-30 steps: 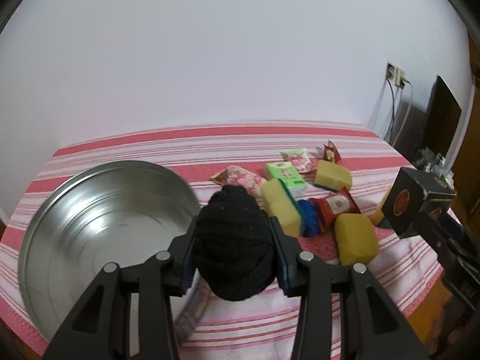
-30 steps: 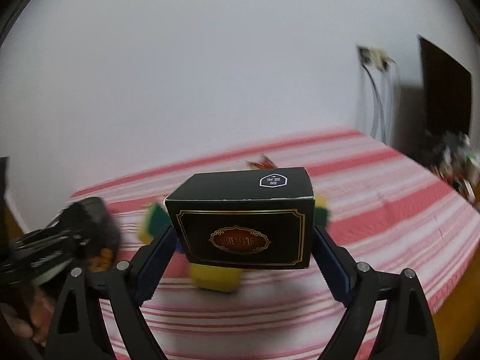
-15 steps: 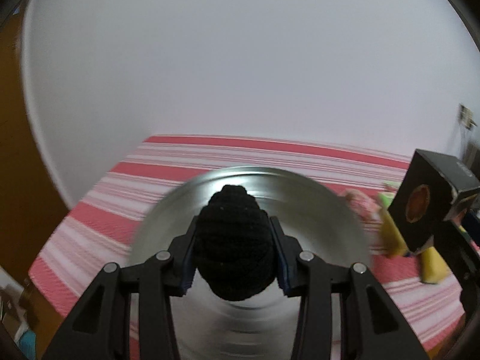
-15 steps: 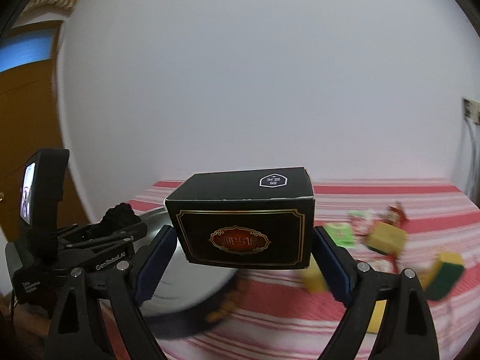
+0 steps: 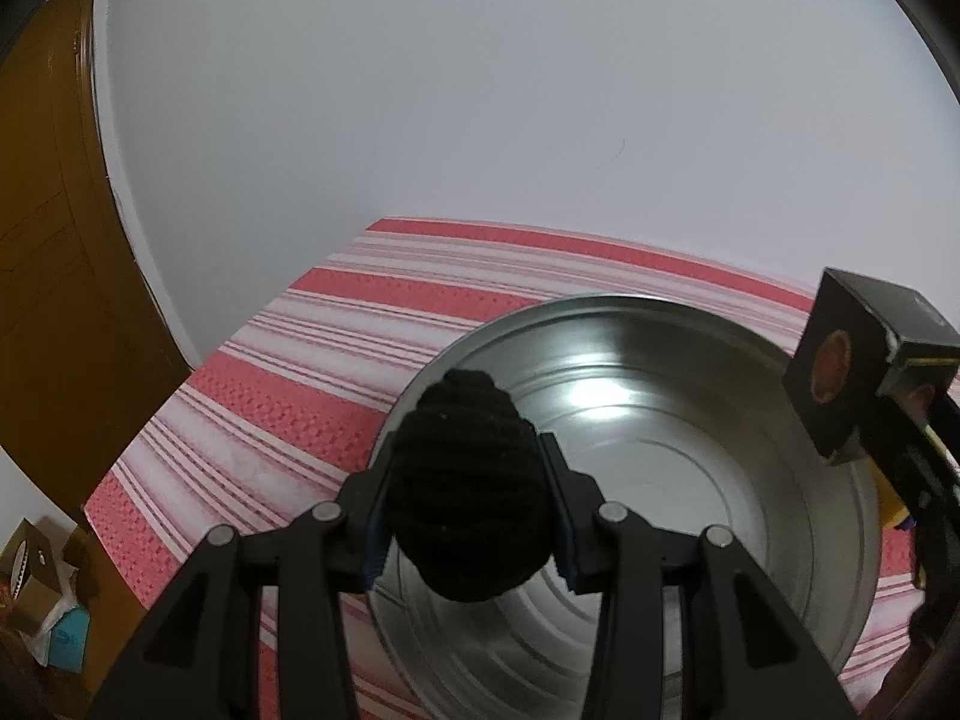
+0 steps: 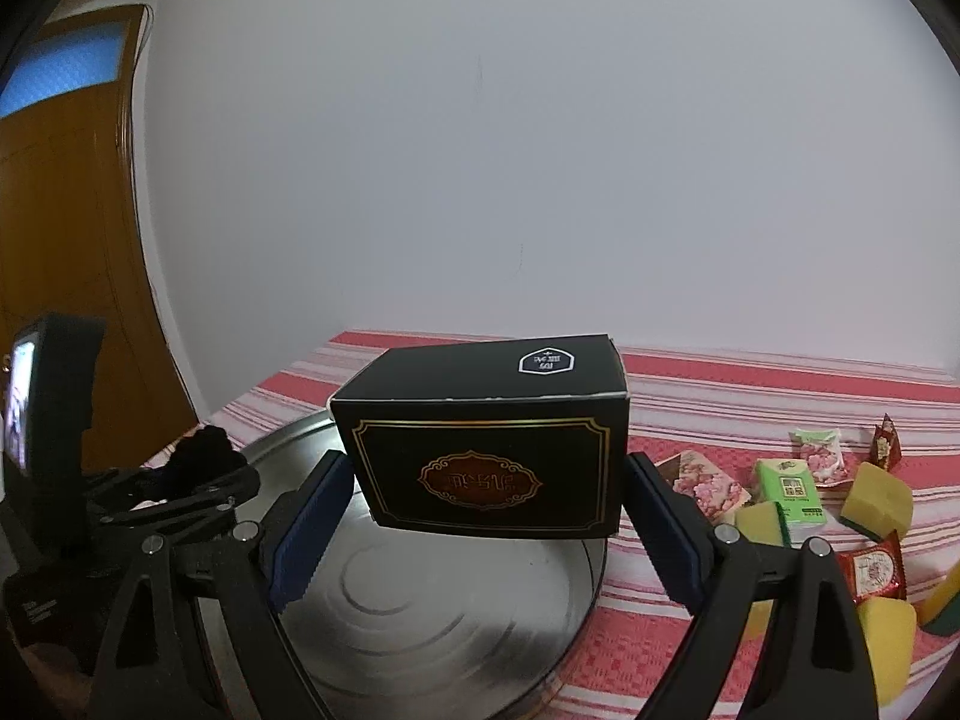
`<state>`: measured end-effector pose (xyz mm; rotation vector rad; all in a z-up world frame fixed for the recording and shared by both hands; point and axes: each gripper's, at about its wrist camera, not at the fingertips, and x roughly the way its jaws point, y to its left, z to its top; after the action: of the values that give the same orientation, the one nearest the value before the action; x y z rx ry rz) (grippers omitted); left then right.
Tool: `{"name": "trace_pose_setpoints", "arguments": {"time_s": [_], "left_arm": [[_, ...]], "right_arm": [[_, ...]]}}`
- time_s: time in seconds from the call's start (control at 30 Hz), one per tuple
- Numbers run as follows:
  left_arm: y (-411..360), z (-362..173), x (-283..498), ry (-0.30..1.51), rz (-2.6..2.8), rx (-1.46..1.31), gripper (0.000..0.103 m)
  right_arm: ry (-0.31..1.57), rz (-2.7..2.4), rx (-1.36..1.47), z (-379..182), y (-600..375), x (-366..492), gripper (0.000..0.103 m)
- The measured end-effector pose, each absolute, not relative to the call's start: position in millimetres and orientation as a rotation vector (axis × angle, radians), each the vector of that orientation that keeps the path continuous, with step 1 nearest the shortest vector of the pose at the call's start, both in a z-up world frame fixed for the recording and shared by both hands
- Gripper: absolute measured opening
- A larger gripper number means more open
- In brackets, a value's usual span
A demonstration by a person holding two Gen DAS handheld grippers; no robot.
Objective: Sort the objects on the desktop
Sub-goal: 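Carry the black ball and black box over the silver tin with both tools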
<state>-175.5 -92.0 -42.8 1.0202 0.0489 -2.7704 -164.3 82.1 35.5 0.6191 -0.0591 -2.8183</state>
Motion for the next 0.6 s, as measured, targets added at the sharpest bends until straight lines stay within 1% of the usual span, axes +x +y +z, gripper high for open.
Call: {"name": "trace_pose_setpoints", "arguments": {"time_s": [0.13,0.37,0.47,0.6], "left_arm": [[-94,-48,-176,0.043,-2.76,1.041,0.042],[-94,-56,-186,0.027,-2.745,1.064,0.042],[-93,-56,-188,0.022,-2.73,1.074,0.042],[-93,-58,-193,0.016,-2.715,1.086,0.042]], "right_arm": [[-0.011,-2.818,0.654,29,79,-180,0.092],[-0.008,-2.812,0.699,19,71,-197,0.092],[0.021,-2.806,0.695,19,71,-191,0.092],[0.035,-2.798,0.683,12,76,-204,0.092]]}}
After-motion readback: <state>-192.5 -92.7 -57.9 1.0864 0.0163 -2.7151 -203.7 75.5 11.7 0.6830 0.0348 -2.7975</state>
